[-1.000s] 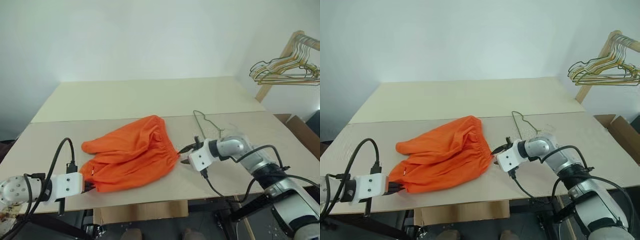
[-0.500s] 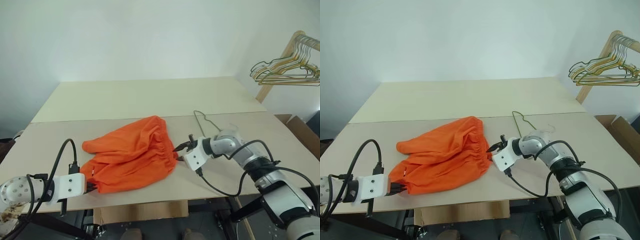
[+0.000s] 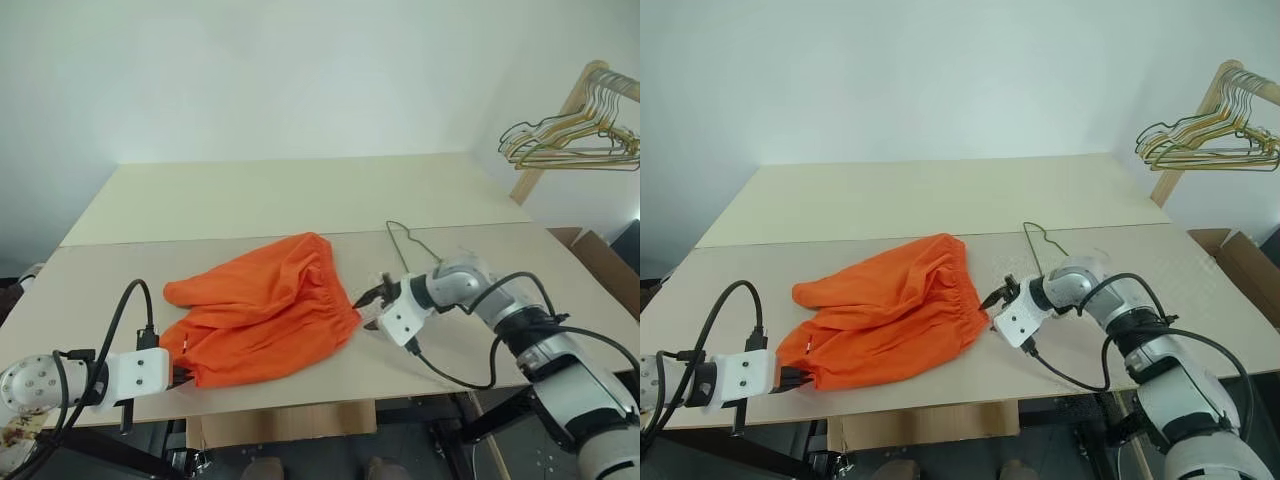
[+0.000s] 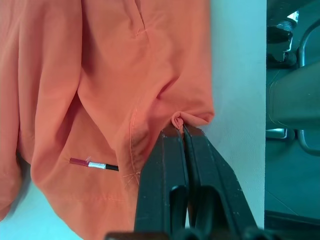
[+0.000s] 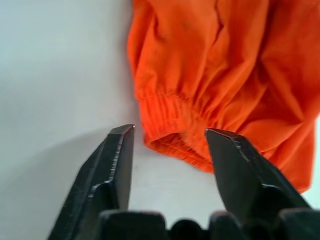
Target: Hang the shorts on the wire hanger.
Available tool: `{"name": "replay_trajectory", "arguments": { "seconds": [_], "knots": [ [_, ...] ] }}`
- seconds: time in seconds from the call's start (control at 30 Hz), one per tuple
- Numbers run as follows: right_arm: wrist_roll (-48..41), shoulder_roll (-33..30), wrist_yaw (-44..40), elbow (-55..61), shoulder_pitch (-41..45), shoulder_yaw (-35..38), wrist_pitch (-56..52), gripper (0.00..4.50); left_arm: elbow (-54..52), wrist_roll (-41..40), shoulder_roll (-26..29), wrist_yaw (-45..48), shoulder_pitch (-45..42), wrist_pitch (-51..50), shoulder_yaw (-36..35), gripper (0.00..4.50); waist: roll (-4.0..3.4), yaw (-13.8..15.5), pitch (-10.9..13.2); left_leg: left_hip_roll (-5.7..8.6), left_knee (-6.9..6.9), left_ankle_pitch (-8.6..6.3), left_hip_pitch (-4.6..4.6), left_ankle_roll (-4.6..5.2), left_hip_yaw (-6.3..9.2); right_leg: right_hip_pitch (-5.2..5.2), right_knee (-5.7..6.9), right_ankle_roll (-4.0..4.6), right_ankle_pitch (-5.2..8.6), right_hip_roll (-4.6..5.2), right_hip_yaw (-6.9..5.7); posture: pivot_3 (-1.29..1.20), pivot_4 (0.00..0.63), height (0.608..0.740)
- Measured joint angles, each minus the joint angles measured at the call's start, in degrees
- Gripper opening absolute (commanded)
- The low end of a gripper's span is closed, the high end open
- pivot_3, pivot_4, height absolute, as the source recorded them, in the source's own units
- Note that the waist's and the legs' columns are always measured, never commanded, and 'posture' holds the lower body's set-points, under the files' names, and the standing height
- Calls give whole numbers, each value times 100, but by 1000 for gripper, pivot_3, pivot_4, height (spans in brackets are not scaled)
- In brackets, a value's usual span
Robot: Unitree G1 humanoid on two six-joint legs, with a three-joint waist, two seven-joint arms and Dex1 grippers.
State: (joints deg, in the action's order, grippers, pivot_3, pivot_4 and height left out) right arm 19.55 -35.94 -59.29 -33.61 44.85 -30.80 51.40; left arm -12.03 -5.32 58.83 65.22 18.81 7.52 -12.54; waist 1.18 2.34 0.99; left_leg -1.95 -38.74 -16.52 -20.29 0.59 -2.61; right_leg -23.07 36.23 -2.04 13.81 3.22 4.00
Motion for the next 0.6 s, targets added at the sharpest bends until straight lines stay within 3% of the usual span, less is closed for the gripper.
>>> {"name": "replay_trajectory", "arguments": {
  "seconds": [0.33,0.43,0.6],
  "knots": [
    [454,485,263,-365,57,-224,-66,3617,5,3,-2,-60,-51,1,21,0,0,-3,0,1,0,0,0,0,-1,-1,3,0,0,0,0,172,0,740],
    [620,557,308,-590,250,-245,-199,3029,5,4,-4,-64,-51,1,25,0,-1,-2,0,1,0,0,0,0,-1,-2,4,1,0,0,0,184,0,740],
    [623,548,177,-659,331,-245,-320,1238,5,5,-12,-86,-14,1,25,0,-1,5,0,1,0,0,-1,0,0,-2,3,1,0,0,0,187,0,740]
  ]
}}
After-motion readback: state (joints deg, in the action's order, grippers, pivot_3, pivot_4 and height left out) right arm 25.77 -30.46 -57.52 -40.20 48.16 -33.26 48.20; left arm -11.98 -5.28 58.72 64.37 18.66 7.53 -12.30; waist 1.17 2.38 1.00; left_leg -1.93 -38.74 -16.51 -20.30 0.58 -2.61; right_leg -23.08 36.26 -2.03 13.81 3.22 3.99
